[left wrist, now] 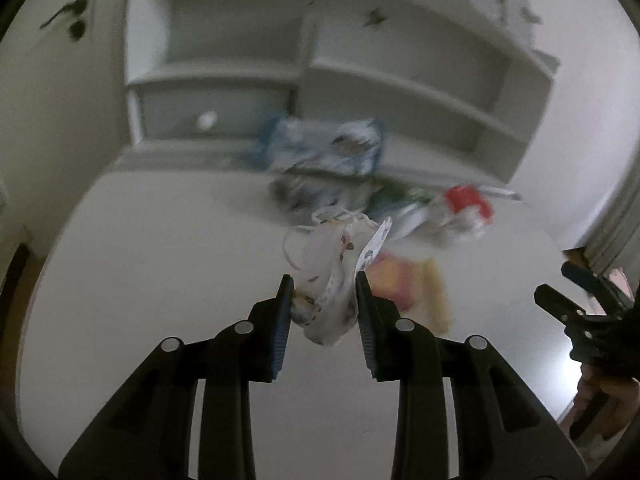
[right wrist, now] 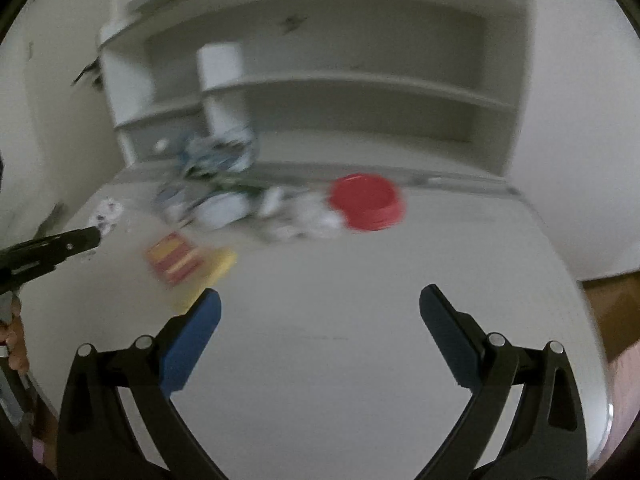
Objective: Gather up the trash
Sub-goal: 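Grasp the white mask with the left gripper while the right grasps the yellow stick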
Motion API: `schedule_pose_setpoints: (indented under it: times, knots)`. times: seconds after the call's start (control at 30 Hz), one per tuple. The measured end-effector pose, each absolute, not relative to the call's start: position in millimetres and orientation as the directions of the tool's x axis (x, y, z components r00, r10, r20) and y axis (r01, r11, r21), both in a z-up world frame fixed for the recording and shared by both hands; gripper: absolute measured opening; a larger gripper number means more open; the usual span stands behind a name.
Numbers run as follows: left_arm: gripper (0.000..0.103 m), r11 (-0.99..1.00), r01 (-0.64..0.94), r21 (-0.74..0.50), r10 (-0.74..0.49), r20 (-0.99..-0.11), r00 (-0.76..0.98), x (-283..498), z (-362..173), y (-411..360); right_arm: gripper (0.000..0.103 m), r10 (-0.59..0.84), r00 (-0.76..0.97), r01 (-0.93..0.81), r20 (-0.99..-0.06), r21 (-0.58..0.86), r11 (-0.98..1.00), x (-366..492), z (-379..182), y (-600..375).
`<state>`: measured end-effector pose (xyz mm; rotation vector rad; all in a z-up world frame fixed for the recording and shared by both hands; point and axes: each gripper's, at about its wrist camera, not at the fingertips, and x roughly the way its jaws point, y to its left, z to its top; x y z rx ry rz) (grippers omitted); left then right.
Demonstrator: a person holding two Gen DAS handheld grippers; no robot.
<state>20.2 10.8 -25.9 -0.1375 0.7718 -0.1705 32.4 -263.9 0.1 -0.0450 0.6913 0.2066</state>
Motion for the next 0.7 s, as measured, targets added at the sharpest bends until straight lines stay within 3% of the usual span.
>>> schedule_pose_setpoints:
  times: [0.2,0.33,0.4,0.47,0.57,0.63,0.7]
  knots:
    - [0.032,0.981,0.063,-0.184,-0.180,-0.739,0.650,31,-46,30,0.096,0.204,0.680,-0.304,-0.705,-0.018,0.952,50,-15,-205]
    - [0.038,0.984,0.079,-0.158,-0.172,-0.753,0.635,33,-52,29,0.085,0.191,0.646,-0.318,-0.739,-0.032,0.948,64,-22,-186]
    - [0.047,0.986,0.084,-0.142,-0.163,-0.763,0.626,35,-55,29,0.079,0.178,0.631,-0.317,-0.755,-0.041,0.947,71,-26,-179]
    - [0.049,0.988,0.086,-0.130,-0.155,-0.763,0.627,34,-58,30,0.062,0.165,0.609,-0.316,-0.776,-0.046,0.948,75,-31,-174]
    - [0.049,0.989,0.100,-0.106,-0.146,-0.767,0.624,36,-59,30,0.056,0.186,0.591,-0.323,-0.785,-0.019,0.946,81,-33,-174]
    - [0.036,0.992,0.108,-0.070,-0.123,-0.769,0.628,36,-59,29,0.047,0.216,0.577,-0.337,-0.788,0.012,0.941,82,-32,-176]
    - [0.029,0.989,0.117,-0.094,-0.147,-0.763,0.630,35,-59,31,0.025,0.233,0.572,-0.350,-0.787,0.022,0.936,83,-31,-177]
